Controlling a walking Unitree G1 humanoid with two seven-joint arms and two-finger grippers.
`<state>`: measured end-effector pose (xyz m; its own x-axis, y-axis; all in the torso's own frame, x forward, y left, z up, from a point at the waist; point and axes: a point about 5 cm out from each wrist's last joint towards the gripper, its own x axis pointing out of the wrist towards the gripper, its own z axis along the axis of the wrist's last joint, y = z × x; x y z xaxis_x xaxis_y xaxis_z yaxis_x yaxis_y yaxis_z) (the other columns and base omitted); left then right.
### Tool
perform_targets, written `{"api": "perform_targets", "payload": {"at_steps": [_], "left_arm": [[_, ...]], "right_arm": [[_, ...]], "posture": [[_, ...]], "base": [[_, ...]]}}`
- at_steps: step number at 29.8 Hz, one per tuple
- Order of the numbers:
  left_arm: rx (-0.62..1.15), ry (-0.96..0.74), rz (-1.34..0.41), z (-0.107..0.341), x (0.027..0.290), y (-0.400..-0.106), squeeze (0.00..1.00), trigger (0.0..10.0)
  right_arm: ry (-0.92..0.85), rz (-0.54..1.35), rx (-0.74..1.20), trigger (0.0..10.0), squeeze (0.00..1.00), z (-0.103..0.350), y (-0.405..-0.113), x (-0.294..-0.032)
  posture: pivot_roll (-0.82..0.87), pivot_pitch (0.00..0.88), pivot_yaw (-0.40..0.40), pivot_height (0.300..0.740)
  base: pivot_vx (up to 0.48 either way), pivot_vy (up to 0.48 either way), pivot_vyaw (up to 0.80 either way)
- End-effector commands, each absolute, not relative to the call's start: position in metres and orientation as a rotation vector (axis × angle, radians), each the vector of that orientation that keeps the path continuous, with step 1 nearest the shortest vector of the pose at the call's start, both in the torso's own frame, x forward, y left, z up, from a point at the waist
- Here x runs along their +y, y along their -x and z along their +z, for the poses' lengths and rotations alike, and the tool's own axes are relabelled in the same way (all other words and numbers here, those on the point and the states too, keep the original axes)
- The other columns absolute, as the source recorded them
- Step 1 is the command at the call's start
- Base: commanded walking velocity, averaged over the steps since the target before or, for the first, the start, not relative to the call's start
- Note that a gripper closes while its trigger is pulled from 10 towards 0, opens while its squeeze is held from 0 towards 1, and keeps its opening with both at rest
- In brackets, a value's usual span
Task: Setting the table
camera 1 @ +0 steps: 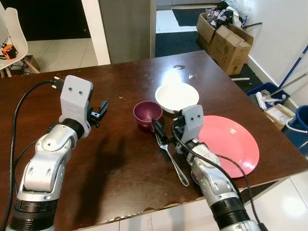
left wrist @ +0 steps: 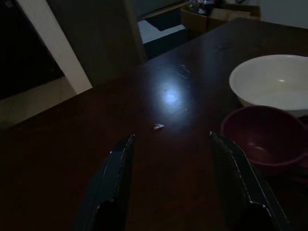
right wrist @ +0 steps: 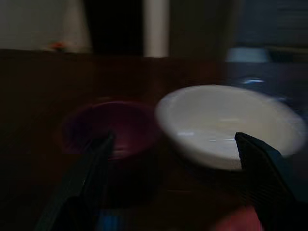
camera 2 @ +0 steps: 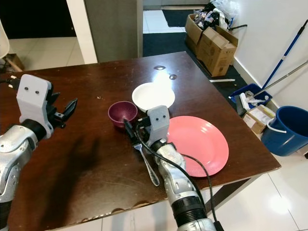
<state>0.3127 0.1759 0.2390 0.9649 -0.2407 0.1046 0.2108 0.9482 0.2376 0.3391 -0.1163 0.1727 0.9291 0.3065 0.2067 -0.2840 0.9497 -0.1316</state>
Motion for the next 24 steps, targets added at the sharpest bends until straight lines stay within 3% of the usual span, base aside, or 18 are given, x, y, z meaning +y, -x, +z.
{"api": "perform_targets", "payload": {"at_steps": [1, 6, 8, 11, 16, 21, 23, 24], "left_arm": [[-0.123, -0.254, -0.322, 0.238, 0.17, -0.312, 0.0, 10.0], [-0.19, -0.312, -0.513, 0.249, 0.156, -0.305, 0.0, 10.0], [-0.224, -0.313, -0.611, 0.256, 0.142, -0.302, 0.0, 10.0], [-0.238, -0.32, -0.742, 0.255, 0.114, -0.298, 0.0, 10.0], [-0.234, -0.325, -0.777, 0.243, 0.089, -0.303, 0.0, 10.0], [-0.219, -0.323, -0.798, 0.234, 0.082, -0.306, 0.0, 10.0], [-0.207, -0.326, -0.779, 0.231, 0.088, -0.307, 0.0, 10.0], [-0.197, -0.325, -0.757, 0.23, 0.094, -0.307, 0.0, 10.0]], "right_arm": [[0.201, 0.146, -0.231, 10.0, 0.0, 0.172, -0.328, -0.141], [0.156, -0.049, -0.255, 10.0, 0.0, 0.174, -0.3, -0.173], [0.044, -0.132, -0.256, 10.0, 0.0, 0.171, -0.285, -0.185], [0.042, -0.293, -0.223, 10.0, 0.0, 0.158, -0.265, -0.21], [-0.014, -0.431, -0.113, 10.0, 0.0, 0.132, -0.247, -0.239], [-0.005, -0.349, -0.008, 10.0, 0.0, 0.118, -0.25, -0.25], [0.069, -0.213, 0.079, 10.0, 0.0, 0.109, -0.259, -0.244], [0.219, -0.161, 0.114, 10.0, 0.0, 0.107, -0.266, -0.246]], "posture": [[0.09, 0.105, 0.135, 0.74], [0.05, 0.101, 0.144, 0.74], [0.02, 0.094, 0.149, 0.74], [-0.02, 0.081, 0.158, 0.74], [-0.07, 0.067, 0.172, 0.74], [-0.08, 0.053, 0.173, 0.74], [-0.07, 0.05, 0.166, 0.74], [-0.06, 0.048, 0.157, 0.74]], "base": [[0.0, 0.0, 0.0], [0.0, 0.0, 0.0], [0.0, 0.0, 0.0], [0.0, 0.0, 0.0], [0.0, 0.0, 0.0], [0.0, 0.0, 0.0], [0.0, 0.0, 0.0], [0.0, 0.0, 0.0]]}}
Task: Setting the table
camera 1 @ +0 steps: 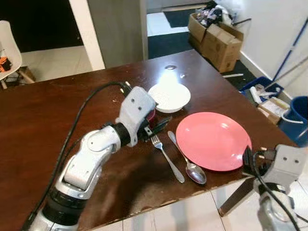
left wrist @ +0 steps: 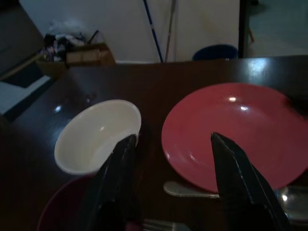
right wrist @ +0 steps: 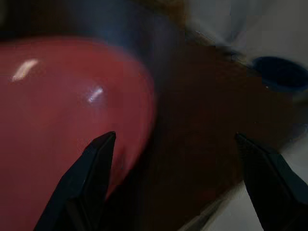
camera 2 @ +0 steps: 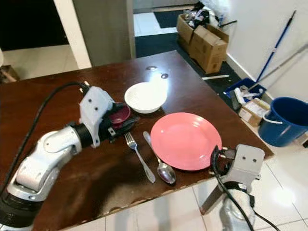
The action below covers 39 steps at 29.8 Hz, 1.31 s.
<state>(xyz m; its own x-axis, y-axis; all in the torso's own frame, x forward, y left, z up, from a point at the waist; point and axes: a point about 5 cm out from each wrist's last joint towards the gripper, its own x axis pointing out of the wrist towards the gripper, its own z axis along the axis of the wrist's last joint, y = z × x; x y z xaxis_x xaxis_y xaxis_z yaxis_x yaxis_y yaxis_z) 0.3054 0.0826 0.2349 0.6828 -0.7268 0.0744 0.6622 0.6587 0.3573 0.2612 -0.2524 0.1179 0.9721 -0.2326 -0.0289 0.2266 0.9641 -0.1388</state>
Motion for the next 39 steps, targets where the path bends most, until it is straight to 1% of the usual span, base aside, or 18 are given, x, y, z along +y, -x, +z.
{"api": "perform_targets", "payload": {"at_steps": [1, 3, 9, 12, 15, 16, 19, 23, 25, 27, 28, 30, 31, 36, 37, 38, 39], "left_arm": [[-0.195, -0.324, -0.748, 0.23, 0.096, -0.307, 0.0, 10.0], [-0.19, -0.321, -0.736, 0.229, 0.099, -0.307, 0.0, 10.0], [-0.154, -0.319, -0.672, 0.219, 0.115, -0.303, 0.0, 10.0], [-0.146, -0.323, -0.657, 0.216, 0.12, -0.301, 0.0, 10.0], [-0.139, -0.327, -0.644, 0.214, 0.124, -0.3, 0.0, 10.0], [-0.139, -0.327, -0.644, 0.214, 0.124, -0.3, 0.0, 10.0], [-0.136, -0.326, -0.639, 0.214, 0.125, -0.3, 0.0, 10.0], [-0.136, -0.33, -0.624, 0.216, 0.127, -0.301, 0.0, 10.0], [-0.136, -0.332, -0.621, 0.217, 0.128, -0.301, 0.0, 10.0], [-0.132, -0.337, -0.604, 0.218, 0.133, -0.301, 0.0, 10.0], [-0.132, -0.337, -0.604, 0.218, 0.133, -0.301, 0.0, 10.0], [-0.124, -0.346, -0.579, 0.219, 0.14, -0.301, 0.0, 10.0], [-0.124, -0.346, -0.579, 0.219, 0.14, -0.301, 0.0, 10.0], [-0.118, -0.353, -0.556, 0.22, 0.146, -0.301, 0.0, 10.0], [-0.118, -0.353, -0.556, 0.22, 0.146, -0.301, 0.0, 10.0], [-0.117, -0.355, -0.554, 0.22, 0.147, -0.3, 0.0, 10.0], [-0.117, -0.357, -0.549, 0.22, 0.147, -0.299, 0.0, 10.0]], "right_arm": [[0.244, -0.144, 0.116, 10.0, 0.0, 0.107, -0.269, -0.246], [0.26, -0.12, 0.116, 10.0, 0.0, 0.108, -0.271, -0.245], [0.455, -0.036, 0.079, 10.0, 0.0, 0.124, -0.289, -0.245], [0.484, 0.007, 0.073, 10.0, 0.0, 0.128, -0.295, -0.242], [0.579, 0.09, 0.056, 10.0, 0.0, 0.132, -0.299, -0.232], [0.579, 0.09, 0.056, 10.0, 0.0, 0.132, -0.299, -0.232], [0.551, 0.114, 0.091, 10.0, 0.0, 0.126, -0.302, -0.231], [0.507, 0.2, 0.27, 10.0, 0.0, 0.084, -0.299, -0.226], [0.498, 0.207, 0.293, 10.0, 0.0, 0.078, -0.299, -0.225], [0.463, 0.249, 0.336, 10.0, 0.0, 0.066, -0.298, -0.216], [0.463, 0.249, 0.336, 10.0, 0.0, 0.066, -0.298, -0.216], [0.384, 0.337, 0.344, 10.0, 0.0, 0.06, -0.301, -0.196], [0.384, 0.337, 0.344, 10.0, 0.0, 0.06, -0.301, -0.196], [0.222, 0.495, 0.249, 10.0, 0.0, 0.076, -0.311, -0.158], [0.222, 0.495, 0.249, 10.0, 0.0, 0.076, -0.311, -0.158], [0.185, 0.531, 0.236, 10.0, 0.0, 0.079, -0.312, -0.15], [0.119, 0.596, 0.214, 10.0, 0.0, 0.084, -0.313, -0.134]], "posture": [[-0.06, 0.048, 0.15, 0.74], [-0.06, 0.048, 0.15, 0.74], [-0.03, 0.052, 0.123, 0.74], [-0.03, 0.056, 0.12, 0.74], [-0.02, 0.059, 0.121, 0.74], [-0.02, 0.059, 0.121, 0.74], [-0.02, 0.064, 0.126, 0.74], [0.0, 0.067, 0.127, 0.74], [0.0, 0.067, 0.127, 0.74], [0.01, 0.072, 0.13, 0.74], [0.01, 0.072, 0.13, 0.74], [0.03, 0.074, 0.132, 0.74], [0.03, 0.074, 0.132, 0.74], [0.03, 0.076, 0.131, 0.74], [0.03, 0.076, 0.131, 0.74], [0.03, 0.076, 0.131, 0.74], [0.04, 0.075, 0.129, 0.74]], "base": [[0.0, 0.0, 0.0], [0.0, 0.0, 0.0], [0.0, 0.0, 0.0], [0.0, 0.0, 0.0], [0.0, 0.0, 0.0], [0.0, 0.0, 0.0], [0.0, 0.0, 0.0], [0.0, 0.0, 0.0], [0.0, 0.0, 0.0], [0.0, 0.0, 0.0], [0.0, 0.0, 0.0], [0.0, 0.0, 0.0], [0.0, 0.0, 0.0], [0.0, 0.0, 0.0], [0.0, 0.0, 0.0], [0.0, 0.0, 0.0], [0.0, 0.0, 0.0]]}}
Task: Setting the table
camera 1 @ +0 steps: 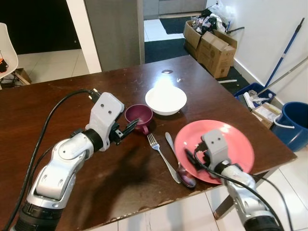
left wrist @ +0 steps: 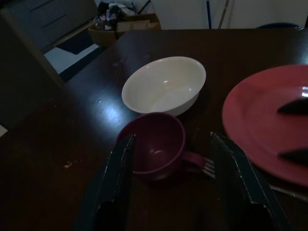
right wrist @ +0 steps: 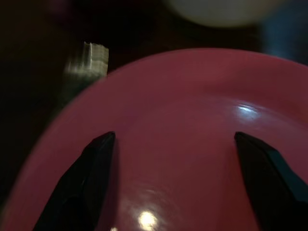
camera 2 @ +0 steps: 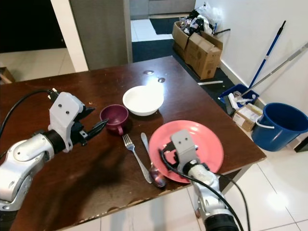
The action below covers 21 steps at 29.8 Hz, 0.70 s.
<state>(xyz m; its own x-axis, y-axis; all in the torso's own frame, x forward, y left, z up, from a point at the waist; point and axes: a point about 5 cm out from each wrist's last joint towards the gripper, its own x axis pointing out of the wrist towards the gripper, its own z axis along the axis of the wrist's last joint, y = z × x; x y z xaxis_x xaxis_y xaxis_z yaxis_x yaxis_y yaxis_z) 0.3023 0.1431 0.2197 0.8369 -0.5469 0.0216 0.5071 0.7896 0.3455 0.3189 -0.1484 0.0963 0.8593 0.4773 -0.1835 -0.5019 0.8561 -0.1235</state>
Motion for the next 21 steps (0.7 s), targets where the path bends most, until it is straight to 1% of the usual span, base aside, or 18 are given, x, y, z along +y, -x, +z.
{"api": "perform_targets", "payload": {"at_steps": [1, 2, 4, 7, 11, 15, 20, 21], "left_arm": [[-0.118, -0.359, -0.545, 0.221, 0.148, -0.299, 0.0, 10.0], [-0.118, -0.359, -0.545, 0.221, 0.148, -0.299, 0.0, 10.0], [-0.118, -0.362, -0.537, 0.222, 0.15, -0.299, 0.0, 10.0], [-0.115, -0.367, -0.532, 0.222, 0.151, -0.298, 0.0, 10.0], [-0.115, -0.37, -0.529, 0.222, 0.153, -0.298, 0.0, 10.0], [-0.114, -0.38, -0.516, 0.224, 0.156, -0.298, 0.0, 10.0], [-0.112, -0.382, -0.508, 0.226, 0.157, -0.296, 0.0, 10.0], [-0.112, -0.382, -0.508, 0.226, 0.157, -0.296, 0.0, 10.0]], "right_arm": [[0.093, 0.623, 0.202, 10.0, 0.0, 0.087, -0.314, -0.126], [0.093, 0.623, 0.202, 10.0, 0.0, 0.087, -0.314, -0.126], [0.057, 0.661, 0.183, 10.0, 0.0, 0.09, -0.315, -0.113], [0.043, 0.686, 0.174, 10.0, 0.0, 0.092, -0.316, -0.103], [0.035, 0.708, 0.169, 10.0, 0.0, 0.093, -0.317, -0.095], [-0.001, 0.801, 0.159, 10.0, 0.0, 0.097, -0.319, -0.068], [-0.042, 0.954, 0.154, 10.0, 0.0, 0.1, -0.31, -0.035], [-0.042, 0.954, 0.154, 10.0, 0.0, 0.1, -0.31, -0.035]], "posture": [[0.05, 0.075, 0.129, 0.74], [0.05, 0.075, 0.129, 0.74], [0.05, 0.074, 0.13, 0.74], [0.05, 0.074, 0.13, 0.74], [0.06, 0.073, 0.13, 0.74], [0.06, 0.071, 0.127, 0.74], [0.07, 0.072, 0.124, 0.74], [0.07, 0.072, 0.124, 0.74]], "base": [[0.0, 0.0, 0.0], [0.0, 0.0, 0.0], [0.0, 0.0, 0.0], [0.0, 0.0, 0.0], [0.0, 0.0, 0.0], [0.0, 0.0, 0.0], [0.0, 0.0, 0.0], [0.0, 0.0, 0.0]]}}
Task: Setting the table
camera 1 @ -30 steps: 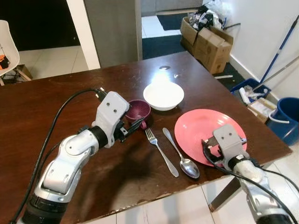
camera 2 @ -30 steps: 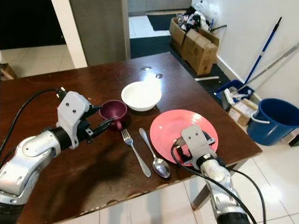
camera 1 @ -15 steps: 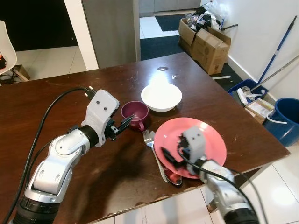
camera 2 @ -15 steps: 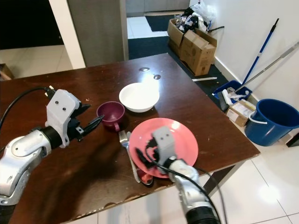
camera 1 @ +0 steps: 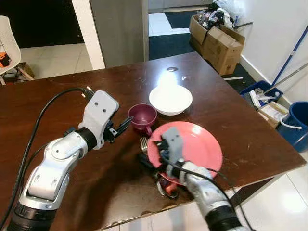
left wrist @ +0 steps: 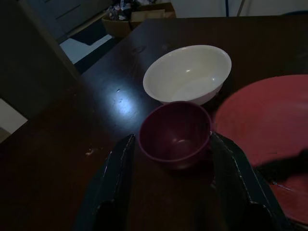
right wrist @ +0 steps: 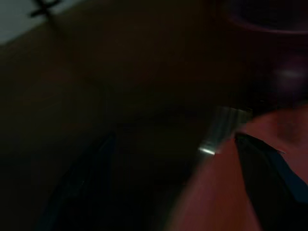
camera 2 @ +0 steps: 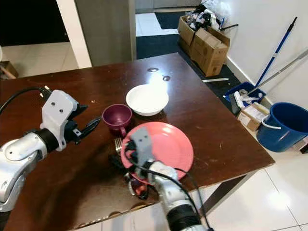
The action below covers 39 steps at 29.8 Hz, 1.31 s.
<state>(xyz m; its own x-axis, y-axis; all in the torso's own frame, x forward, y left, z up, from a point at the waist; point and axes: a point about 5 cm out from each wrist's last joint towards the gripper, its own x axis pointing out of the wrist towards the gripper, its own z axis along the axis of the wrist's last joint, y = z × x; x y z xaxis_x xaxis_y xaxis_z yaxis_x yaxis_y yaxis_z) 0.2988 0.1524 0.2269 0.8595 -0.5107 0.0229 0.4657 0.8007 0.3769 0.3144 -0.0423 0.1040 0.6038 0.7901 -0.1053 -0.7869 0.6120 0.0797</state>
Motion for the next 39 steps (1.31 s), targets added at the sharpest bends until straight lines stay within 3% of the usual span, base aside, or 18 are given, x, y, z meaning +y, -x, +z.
{"api": "perform_targets", "payload": {"at_steps": [1, 12, 19, 25, 27, 33, 34, 35, 39], "left_arm": [[-0.114, -0.382, -0.505, 0.228, 0.158, -0.294, 0.0, 10.0], [-0.135, -0.334, -0.438, 0.246, 0.181, -0.293, 0.0, 10.0], [-0.149, -0.306, -0.411, 0.251, 0.187, -0.297, 0.0, 10.0], [-0.15, -0.303, -0.425, 0.25, 0.183, -0.298, 0.0, 10.0], [-0.145, -0.29, -0.444, 0.249, 0.177, -0.299, 0.0, 10.0], [-0.103, -0.303, -0.507, 0.232, 0.167, -0.295, 0.0, 10.0], [-0.088, -0.299, -0.531, 0.226, 0.163, -0.293, 0.0, 10.0], [-0.059, -0.274, -0.574, 0.214, 0.154, -0.291, 0.0, 10.0], [-0.043, -0.263, -0.585, 0.205, 0.143, -0.294, 0.0, 10.0]], "right_arm": [[-0.056, 1.003, 0.152, 10.0, 0.0, 0.102, -0.307, -0.023], [-0.147, 1.152, 0.117, 10.0, 0.0, 0.123, -0.306, 0.015], [-0.055, 1.099, -0.022, 10.0, 0.0, 0.151, -0.315, 0.003], [-0.003, 1.045, -0.106, 10.0, 0.0, 0.166, -0.312, -0.021], [0.035, 0.968, -0.135, 10.0, 0.0, 0.171, -0.306, -0.049], [0.102, 0.761, -0.136, 10.0, 0.0, 0.17, -0.302, -0.096], [0.124, 0.696, -0.136, 10.0, 0.0, 0.17, -0.302, -0.109], [0.131, 0.549, -0.12, 10.0, 0.0, 0.166, -0.305, -0.139], [0.138, 0.399, -0.094, 10.0, 0.0, 0.16, -0.31, -0.169]], "posture": [[0.07, 0.072, 0.123, 0.74], [0.09, 0.073, 0.106, 0.74], [0.07, 0.07, 0.104, 0.74], [0.05, 0.071, 0.107, 0.74], [0.03, 0.071, 0.106, 0.74], [0.02, 0.069, 0.103, 0.74], [0.01, 0.069, 0.103, 0.74], [0.01, 0.066, 0.104, 0.74], [0.0, 0.058, 0.107, 0.74]], "base": [[0.0, 0.0, 0.0], [0.0, 0.0, 0.0], [0.0, 0.0, 0.0], [0.0, 0.0, 0.0], [0.0, 0.0, 0.0], [0.0, 0.0, 0.0], [0.0, 0.0, 0.0], [0.0, 0.0, 0.0], [0.0, 0.0, 0.0]]}}
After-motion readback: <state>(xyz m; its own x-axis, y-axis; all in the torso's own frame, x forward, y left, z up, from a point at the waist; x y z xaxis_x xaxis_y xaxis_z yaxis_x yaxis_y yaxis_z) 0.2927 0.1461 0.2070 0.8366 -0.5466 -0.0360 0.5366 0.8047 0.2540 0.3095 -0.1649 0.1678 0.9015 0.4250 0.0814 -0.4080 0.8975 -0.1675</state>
